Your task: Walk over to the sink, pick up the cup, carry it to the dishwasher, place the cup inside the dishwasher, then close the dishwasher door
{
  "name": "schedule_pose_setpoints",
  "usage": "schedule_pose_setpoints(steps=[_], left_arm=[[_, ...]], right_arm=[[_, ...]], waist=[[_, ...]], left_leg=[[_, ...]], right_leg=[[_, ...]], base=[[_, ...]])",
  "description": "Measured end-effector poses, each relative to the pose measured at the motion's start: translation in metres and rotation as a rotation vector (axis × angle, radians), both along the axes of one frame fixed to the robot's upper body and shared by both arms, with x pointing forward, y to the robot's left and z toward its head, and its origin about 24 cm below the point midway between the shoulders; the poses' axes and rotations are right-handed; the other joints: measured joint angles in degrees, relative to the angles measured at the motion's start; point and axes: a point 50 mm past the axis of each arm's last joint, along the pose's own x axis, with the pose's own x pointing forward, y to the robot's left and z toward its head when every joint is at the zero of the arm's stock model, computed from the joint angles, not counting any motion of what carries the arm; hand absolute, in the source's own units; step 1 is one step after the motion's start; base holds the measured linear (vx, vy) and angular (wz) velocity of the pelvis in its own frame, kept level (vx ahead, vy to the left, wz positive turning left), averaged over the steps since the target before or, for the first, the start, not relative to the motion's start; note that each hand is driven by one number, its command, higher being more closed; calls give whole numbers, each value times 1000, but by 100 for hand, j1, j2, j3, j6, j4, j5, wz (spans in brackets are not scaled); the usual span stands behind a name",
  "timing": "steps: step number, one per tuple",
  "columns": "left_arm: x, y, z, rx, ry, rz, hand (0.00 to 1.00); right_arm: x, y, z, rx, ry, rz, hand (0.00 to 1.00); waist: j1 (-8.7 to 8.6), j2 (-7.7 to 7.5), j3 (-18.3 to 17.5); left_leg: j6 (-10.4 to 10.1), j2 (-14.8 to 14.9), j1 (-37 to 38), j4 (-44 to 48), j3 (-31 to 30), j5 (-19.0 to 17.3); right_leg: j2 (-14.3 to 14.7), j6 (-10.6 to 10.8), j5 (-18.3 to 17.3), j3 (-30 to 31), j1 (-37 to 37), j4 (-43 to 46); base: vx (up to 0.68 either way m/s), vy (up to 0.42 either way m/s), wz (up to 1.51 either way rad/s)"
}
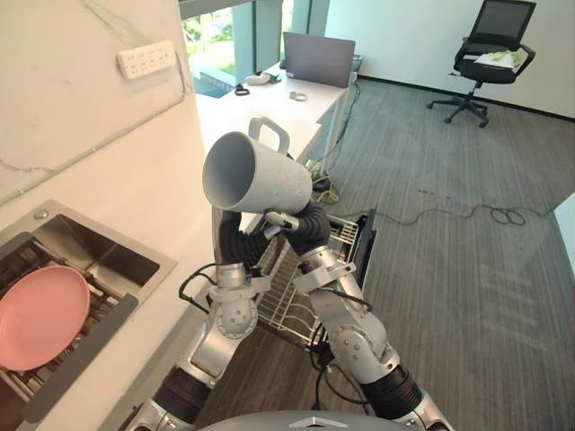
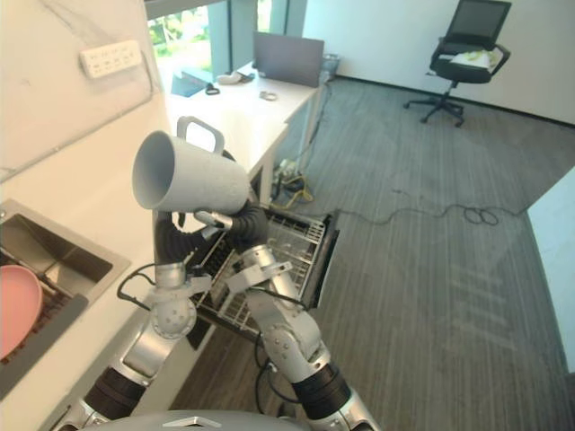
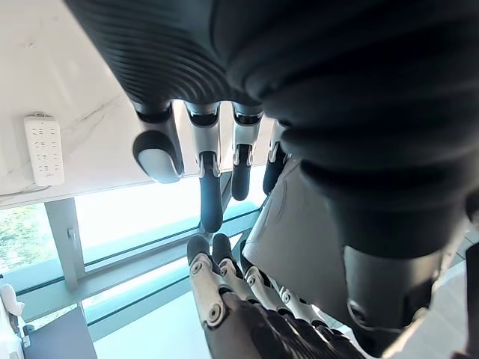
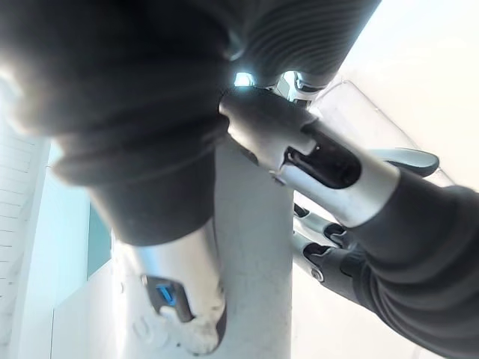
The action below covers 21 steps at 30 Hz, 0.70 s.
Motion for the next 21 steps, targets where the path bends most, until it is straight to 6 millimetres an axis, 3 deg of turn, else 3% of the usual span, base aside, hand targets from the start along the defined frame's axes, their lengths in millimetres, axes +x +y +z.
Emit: schedule_pose_setpoints(steps=[21], left_arm=[[3, 0, -1, 56, 35, -54, 100]], right_arm=[[1, -4, 1, 8, -10, -25, 0]], waist=[[0, 73, -46]], left_leg=[[-5, 1, -4, 1, -12, -3]], right_leg=[[0, -5, -11, -13, 0, -21]], base=[[0, 0, 0]])
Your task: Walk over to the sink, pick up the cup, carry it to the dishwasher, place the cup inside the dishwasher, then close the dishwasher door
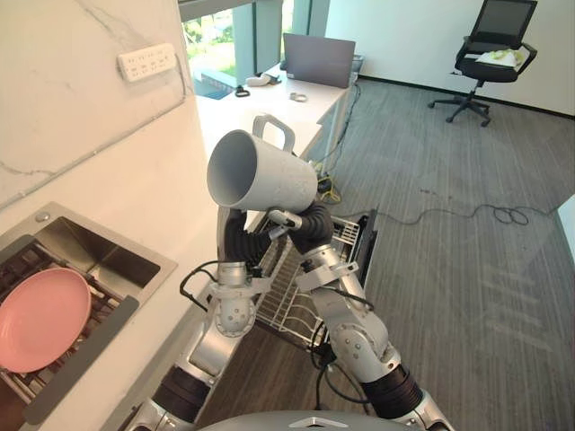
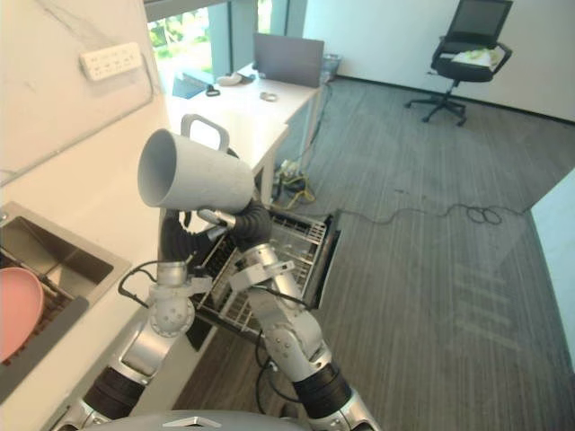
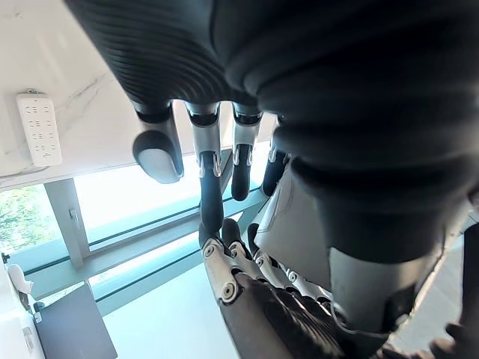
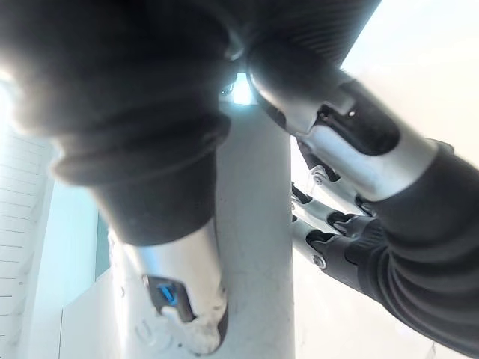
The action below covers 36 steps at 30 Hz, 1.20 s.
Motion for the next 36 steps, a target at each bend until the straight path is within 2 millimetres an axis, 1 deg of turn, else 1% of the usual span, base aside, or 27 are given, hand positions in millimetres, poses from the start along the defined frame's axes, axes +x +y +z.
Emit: schedule_pose_setpoints(steps=[6, 11, 15, 20, 23, 25, 26, 27, 28, 30, 32, 33, 34, 36], left_arm=[[0, 0, -1, 3, 6, -3, 100], [-1, 6, -5, -9, 28, 18, 100], [0, 6, -5, -14, 30, 18, 100], [0, 9, -5, -16, 30, 28, 100], [3, 17, -4, -31, 31, 62, 100], [4, 20, -4, -46, 38, 69, 100], [5, 22, -4, -57, 49, 61, 100], [6, 23, -4, -64, 61, 52, 0], [6, 24, -5, -68, 69, 45, 0], [7, 25, -4, -64, 88, 13, 0], [7, 25, -2, -45, 97, -26, 0], [7, 25, -2, -44, 103, -39, 0], [7, 24, 0, -58, 121, -65, 0], [9, 25, 1, -64, 141, -84, 0]], right_arm=[[1, -2, 1, 10, -8, -14, 0], [5, -12, 3, 30, -13, -61, 0], [6, -15, 4, 31, -16, -76, 0], [6, -16, 4, 28, -28, -69, 0], [5, -16, 3, 22, -31, -57, 0], [4, -14, 0, 1, -29, -35, 0], [3, -11, -3, -58, -38, -17, 0], [3, -8, -6, -117, -48, -7, 0], [3, -8, -8, -173, -59, -12, 0], [5, -12, -14, -323, -88, -34, 0], [6, -15, -19, -428, -103, -35, 0], [7, -16, -21, -453, -105, -34, 0], [9, -18, -22, -515, -112, -42, 0], [11, -21, -20, -568, -139, -65, 0]], waist=[[1, 10, -6], [3, 10, -6], [0, 10, -7], [2, 9, -7], [-2, 9, -6], [1, 8, -6], [0, 8, -7], [-1, 7, -7], [6, 6, -6], [38, 0, -9], [55, -5, -11], [55, -5, -11], [59, -5, -11], [49, -5, -11]], left_leg=[[0, 1, -2, 0, -15, 0], [1, 0, -6, 0, -32, 1], [1, 2, -6, 0, -46, 1], [1, 3, -6, 0, -53, 1], [1, 5, -6, 0, -57, 1], [1, 5, -6, 0, -69, 1], [1, 5, -6, 0, -78, 1], [1, 5, -6, 0, -84, 1], [1, 6, -6, 0, -91, 1], [1, 5, -5, 0, -115, 1], [1, 6, -5, 0, -122, 1], [1, 7, -5, 0, -122, 1], [1, 8, -5, 0, -122, 1], [1, 11, -4, 0, -123, 1]], right_leg=[[0, 3, -2, -10, 3, -1], [-1, 7, -6, -27, 9, 1], [-2, 11, -8, -44, 16, 0], [-1, 13, -8, -51, 20, 0], [-1, 13, -10, -55, 22, 0], [-2, 17, -12, -68, 29, 0], [-2, 19, -13, -77, 34, 1], [-2, 20, -14, -84, 38, 1], [-2, 21, -14, -92, 42, 1], [-5, 28, -14, -117, 57, -1], [-5, 39, -8, -125, 61, 0], [-5, 40, -6, -126, 61, 1], [-5, 44, -4, -127, 62, 1], [-3, 43, -4, -128, 62, -1]], base=[[0, 0, 0], [0, 0, 0], [0, 0, 1], [0, 0, 0], [0, 0, 0], [0, 0, 2], [0, 0, 4], [0, 0, 4], [0, 0, 5], [-3, -7, 5], [-4, -10, 2], [0, 0, 0], [0, 0, 0], [0, 0, 0]])
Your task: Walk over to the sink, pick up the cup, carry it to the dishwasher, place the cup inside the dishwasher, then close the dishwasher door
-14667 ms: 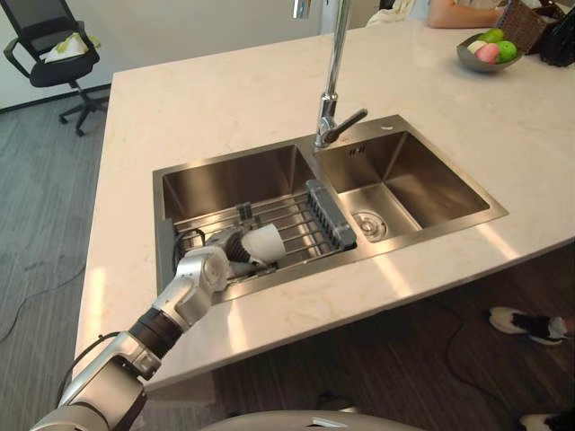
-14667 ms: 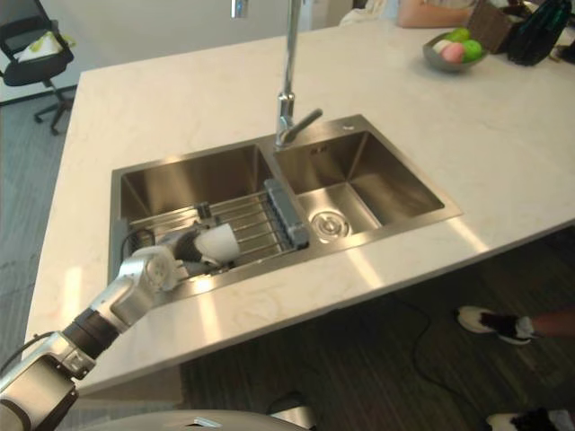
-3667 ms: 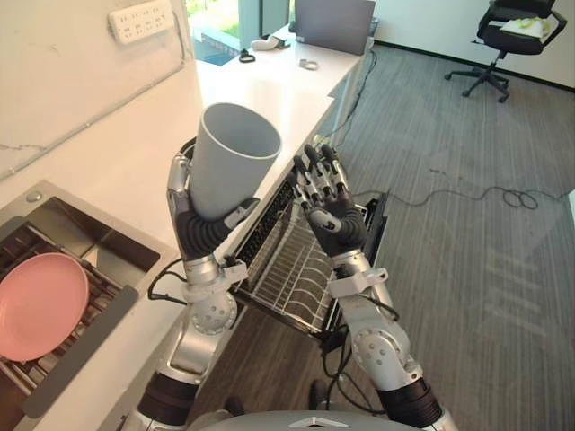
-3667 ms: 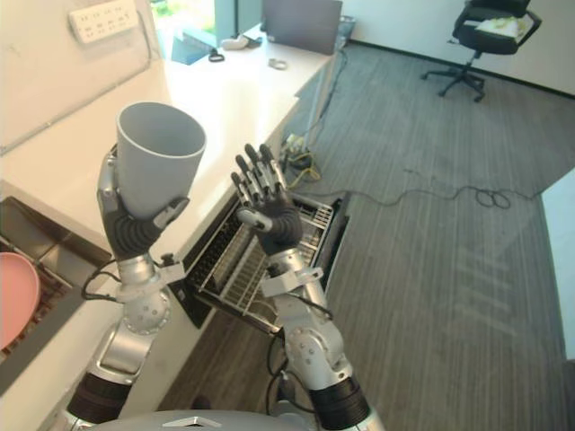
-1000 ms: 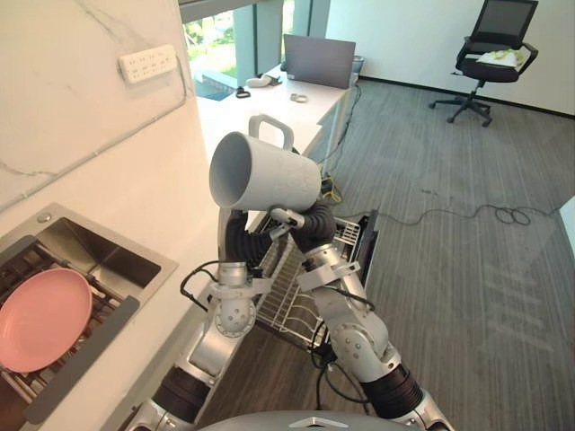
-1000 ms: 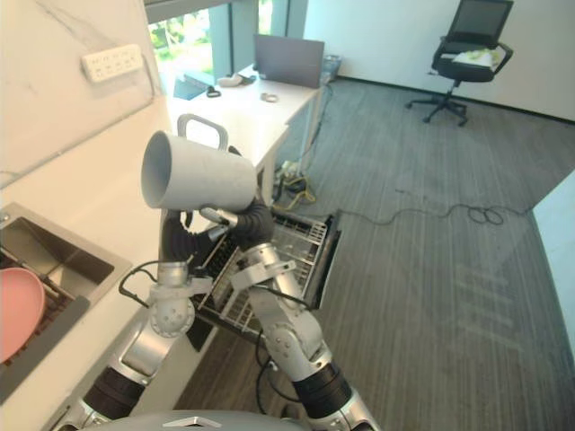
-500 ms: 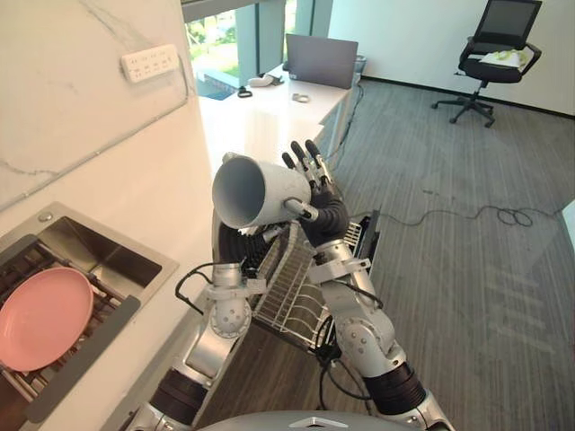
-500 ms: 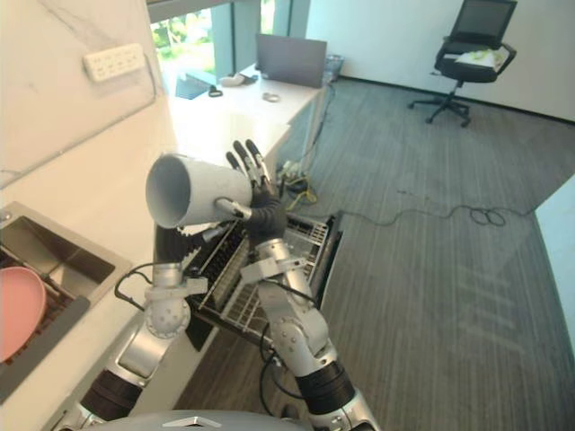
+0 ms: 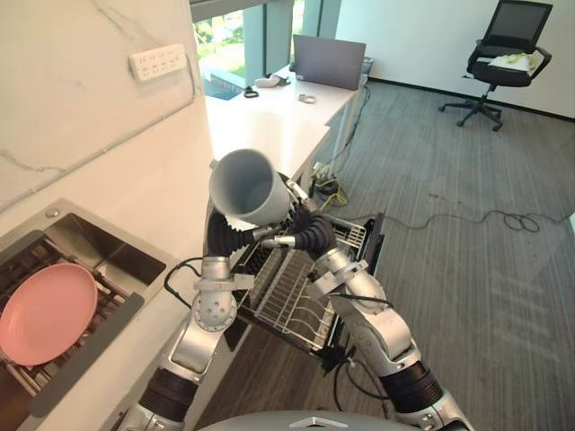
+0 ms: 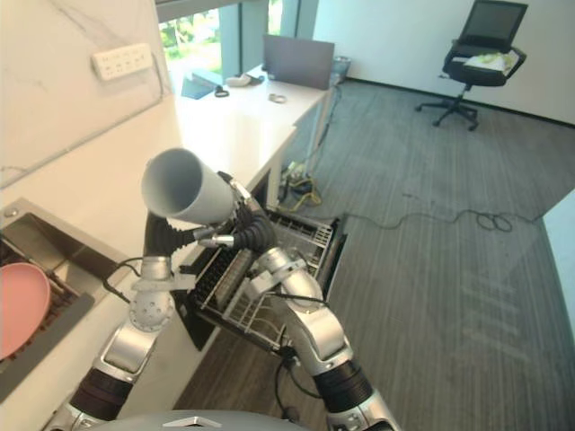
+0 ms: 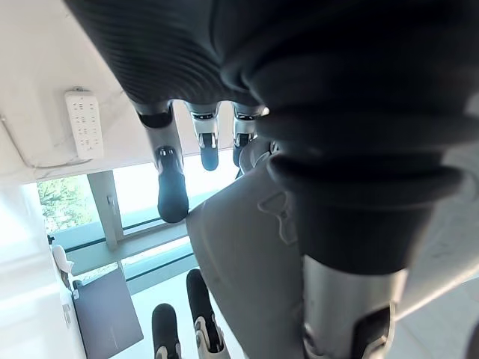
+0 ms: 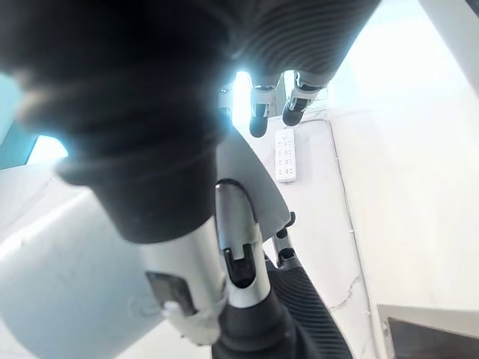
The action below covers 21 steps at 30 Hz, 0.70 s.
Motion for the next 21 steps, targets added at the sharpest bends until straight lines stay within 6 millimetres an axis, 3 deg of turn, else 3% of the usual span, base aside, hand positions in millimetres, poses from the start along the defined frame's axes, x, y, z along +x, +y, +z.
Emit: schedule_pose_setpoints(steps=[6, 11, 15, 16, 21], left_arm=[[0, 2, 5, 3, 8, -33, 0], [-2, 2, 14, -3, -26, -52, 0], [-3, 0, 14, 27, -28, -66, 0], [-3, 0, 14, 30, -29, -70, 100], [-3, -2, 13, 58, -25, -97, 100]], right_arm=[[5, -3, 13, -146, -117, -44, 0], [4, -5, 38, -122, -209, -50, 0], [4, -6, 41, -117, -222, -57, 0], [3, -6, 42, -116, -226, -56, 0], [3, -5, 52, -114, -265, -48, 0]], waist=[[12, -14, 8], [27, -28, 14], [47, -68, 40], [47, -75, 45], [38, -91, 58]], left_leg=[[-1, 2, 22, 0, 0, -1], [-3, 4, 23, 1, -1, -2], [-5, 5, 23, 1, -1, -3], [-5, 6, 22, 1, 0, -4], [-14, 10, 21, 1, -2, -10]], right_leg=[[3, -11, -7, -2, 21, -13], [3, -15, -10, -3, 22, -14], [5, -18, -13, -4, 23, -14], [4, -18, -14, -5, 22, -14], [6, -10, -19, -11, 23, -13]], base=[[0, 0, 0], [0, 0, 0], [0, 0, 0], [0, 0, 0], [0, 0, 0]])
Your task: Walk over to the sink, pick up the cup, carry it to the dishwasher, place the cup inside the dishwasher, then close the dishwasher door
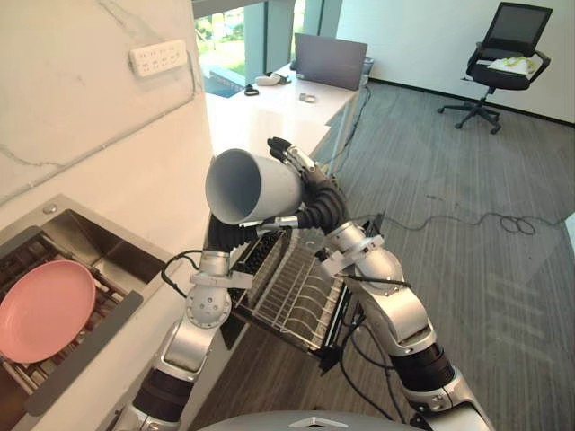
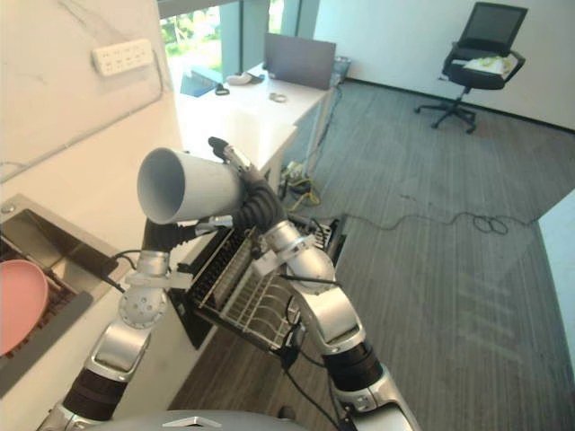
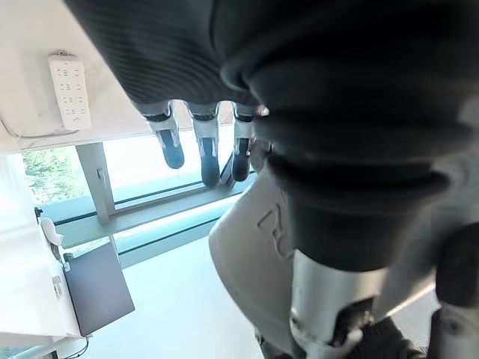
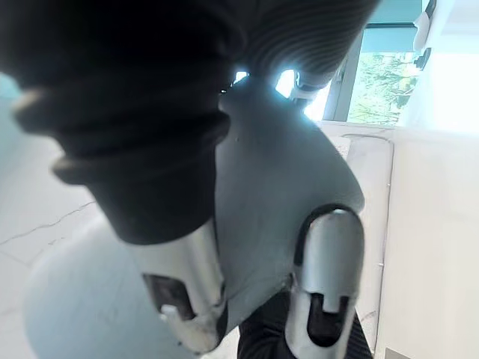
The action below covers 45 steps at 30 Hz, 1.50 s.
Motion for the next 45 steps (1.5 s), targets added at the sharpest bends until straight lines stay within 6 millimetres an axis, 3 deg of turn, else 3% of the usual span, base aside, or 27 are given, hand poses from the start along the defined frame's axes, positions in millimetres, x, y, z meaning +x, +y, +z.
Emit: schedule_pose_setpoints(steps=[13, 21, 29, 30, 34, 35, 40, 45], left_arm=[[-3, 6, -9, 94, 34, -40, 100], [-4, 14, -18, 245, 82, -73, 100], [-3, 20, -22, 369, 131, -115, 100], [-3, 21, -21, 383, 135, -114, 100], [-2, 25, -21, 407, 165, -108, 100], [-2, 25, -20, 408, 171, -111, 0], [-2, 27, -11, 369, 157, -91, 0], [-4, 26, 1, 245, 115, -64, 0]], right_arm=[[2, -5, 1, -123, -39, -15, 0], [4, -11, 3, -356, -87, -42, 0], [6, -9, -14, -595, -19, -24, 0], [5, -8, -16, -624, -15, -7, 100], [5, -5, -18, -676, -2, 35, 100], [6, -5, -17, -677, -3, 33, 100], [4, 1, -13, -590, -20, 33, 100], [-2, 4, -9, -324, -40, -9, 100]], waist=[[-1, -6, 54], [-18, 1, 142], [-19, 27, 160], [-22, 29, 162], [-23, 47, 176], [-27, 56, 182], [26, 92, 205], [24, 136, 236]], left_leg=[[-13, 5, -2, 0, -8, -16], [-13, 4, -3, 0, -10, -17], [-12, 7, 0, 0, -17, -16], [-12, 7, 4, 0, -23, -16], [-8, 1, 6, 0, -89, -13], [-6, -1, 9, 0, -130, -9], [-4, 0, 4, 0, -152, 2], [-4, -2, -3, -1, -152, 5]], right_leg=[[4, 16, -11, -12, 4, 14], [4, 18, -8, -13, 7, 32], [4, 17, -4, -16, 37, 34], [4, 17, -4, -21, 45, 33], [-5, 17, -5, -80, 80, 33], [-12, 18, -7, -129, 108, 32], [-17, 15, -10, -159, 117, 31], [-21, 12, -16, -165, 90, 21]], base=[[0, 0, 0], [0, 0, 0], [0, 0, 0], [0, 0, 3], [0, 0, 8], [-11, -10, 14], [-25, -23, 4], [-12, -10, 0]])
